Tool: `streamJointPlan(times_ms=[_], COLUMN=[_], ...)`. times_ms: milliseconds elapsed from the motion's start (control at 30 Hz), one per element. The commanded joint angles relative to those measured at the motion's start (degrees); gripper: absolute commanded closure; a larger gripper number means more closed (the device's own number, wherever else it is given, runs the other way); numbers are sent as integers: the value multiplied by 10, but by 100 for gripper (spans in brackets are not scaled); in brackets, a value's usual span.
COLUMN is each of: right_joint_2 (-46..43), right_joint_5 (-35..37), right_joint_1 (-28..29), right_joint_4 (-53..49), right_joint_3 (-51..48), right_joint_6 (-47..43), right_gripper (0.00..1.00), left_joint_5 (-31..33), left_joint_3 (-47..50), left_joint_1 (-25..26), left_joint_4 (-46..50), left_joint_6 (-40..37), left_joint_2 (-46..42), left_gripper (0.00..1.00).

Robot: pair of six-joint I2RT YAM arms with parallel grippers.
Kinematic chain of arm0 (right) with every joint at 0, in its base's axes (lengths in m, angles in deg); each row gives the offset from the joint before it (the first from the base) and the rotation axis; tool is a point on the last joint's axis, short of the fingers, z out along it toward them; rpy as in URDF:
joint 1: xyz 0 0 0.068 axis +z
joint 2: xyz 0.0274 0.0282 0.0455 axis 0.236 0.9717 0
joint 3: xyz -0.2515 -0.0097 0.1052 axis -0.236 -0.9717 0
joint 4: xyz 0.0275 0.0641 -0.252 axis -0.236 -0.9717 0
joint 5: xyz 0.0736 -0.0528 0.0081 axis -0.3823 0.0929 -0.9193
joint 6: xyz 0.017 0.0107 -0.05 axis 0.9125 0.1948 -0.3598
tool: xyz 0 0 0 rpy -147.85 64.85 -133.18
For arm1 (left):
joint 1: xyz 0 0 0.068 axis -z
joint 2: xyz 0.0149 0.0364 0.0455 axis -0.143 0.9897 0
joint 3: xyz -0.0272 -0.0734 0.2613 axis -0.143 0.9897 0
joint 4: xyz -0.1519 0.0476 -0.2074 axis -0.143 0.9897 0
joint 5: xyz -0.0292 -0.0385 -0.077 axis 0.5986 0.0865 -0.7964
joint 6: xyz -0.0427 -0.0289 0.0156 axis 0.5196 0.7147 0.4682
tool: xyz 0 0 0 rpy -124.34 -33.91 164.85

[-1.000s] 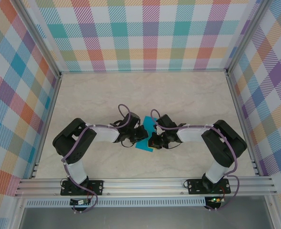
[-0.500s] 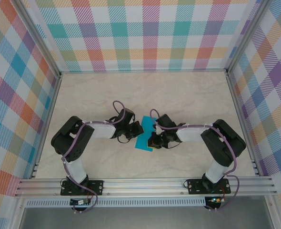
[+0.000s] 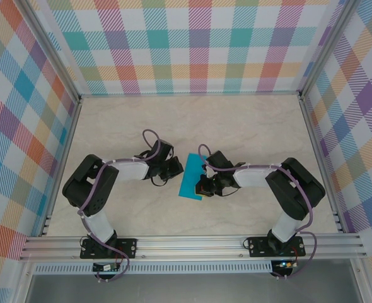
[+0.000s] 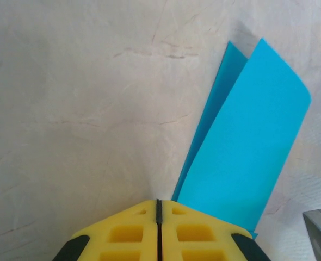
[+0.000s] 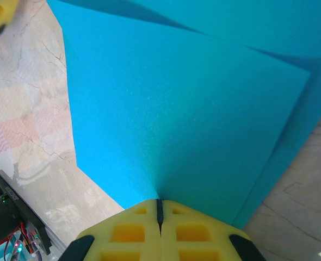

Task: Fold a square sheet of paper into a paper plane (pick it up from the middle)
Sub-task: Fold the triangle a second time at the center of the table.

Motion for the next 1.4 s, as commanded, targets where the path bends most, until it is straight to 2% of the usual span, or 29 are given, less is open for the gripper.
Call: streamJointPlan(times_ms=[0, 167, 467, 800, 1167, 1367], right_joint_2=[34, 29, 3, -30, 67, 82], right_joint_5=[30, 30, 25, -2, -9, -2], right_joint_1=[6, 6, 6, 6, 8, 7], right_joint_4=[-80, -77, -87, -82, -67, -69], right_joint_3=[-15, -14, 8, 62, 90, 50], right_joint_6=[-8, -5, 2, 2, 2, 3], right_gripper=[95, 95, 94, 91, 89, 89], left_joint_5=[-1, -13, -44, -18, -24, -13], left_joint_3=[7, 10, -2, -5, 7, 14], left_joint_1=[6, 37, 47, 48, 49, 49], left_joint_4=[1, -3, -34, 5, -12, -11], left_joint_6=[-3, -7, -6, -20, -8, -1], left_joint_2=[-47, -59, 24, 33, 37, 37], left_gripper=[92, 91, 91, 93, 93, 94])
